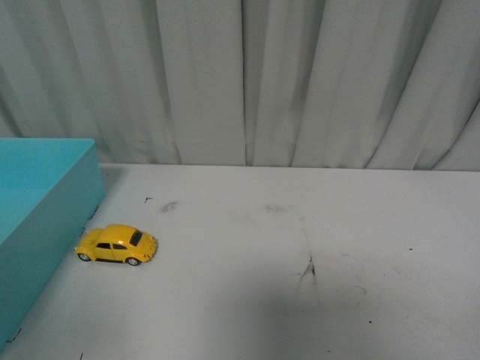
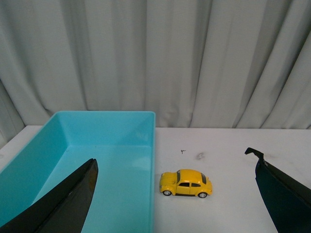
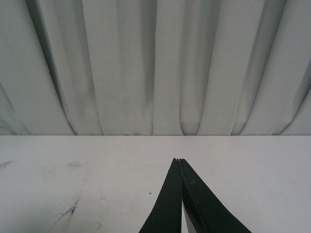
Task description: Wind up and store yellow beetle toy
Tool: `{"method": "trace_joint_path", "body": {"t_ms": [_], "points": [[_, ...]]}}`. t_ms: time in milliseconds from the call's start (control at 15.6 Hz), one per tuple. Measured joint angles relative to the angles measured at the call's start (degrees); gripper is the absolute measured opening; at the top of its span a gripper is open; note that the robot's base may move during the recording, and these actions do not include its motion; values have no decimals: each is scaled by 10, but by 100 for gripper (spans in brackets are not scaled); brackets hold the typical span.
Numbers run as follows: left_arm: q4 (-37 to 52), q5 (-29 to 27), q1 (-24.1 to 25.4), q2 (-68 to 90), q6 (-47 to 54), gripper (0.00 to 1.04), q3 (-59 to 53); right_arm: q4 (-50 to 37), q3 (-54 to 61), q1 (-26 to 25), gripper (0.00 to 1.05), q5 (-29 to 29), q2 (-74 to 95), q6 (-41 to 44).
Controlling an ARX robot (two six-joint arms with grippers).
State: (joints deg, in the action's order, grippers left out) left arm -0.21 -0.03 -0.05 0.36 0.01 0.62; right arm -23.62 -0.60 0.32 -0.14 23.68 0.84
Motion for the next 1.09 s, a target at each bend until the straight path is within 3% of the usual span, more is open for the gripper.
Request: {"method": "trace_joint_path", "body": {"t_ms": [449, 705, 1026, 1090], "points": [[0, 0, 0, 0, 0, 98, 0, 89, 0, 0, 2, 0, -90, 0], [0, 0, 0, 0, 0, 98, 0, 233, 0, 0, 2, 1, -236, 0], [0, 0, 0, 0, 0, 98, 0, 238, 0, 0, 2, 2, -235, 0], [0, 0, 0, 0, 0, 98, 0, 239, 0, 0, 8, 2, -235, 0]]}}
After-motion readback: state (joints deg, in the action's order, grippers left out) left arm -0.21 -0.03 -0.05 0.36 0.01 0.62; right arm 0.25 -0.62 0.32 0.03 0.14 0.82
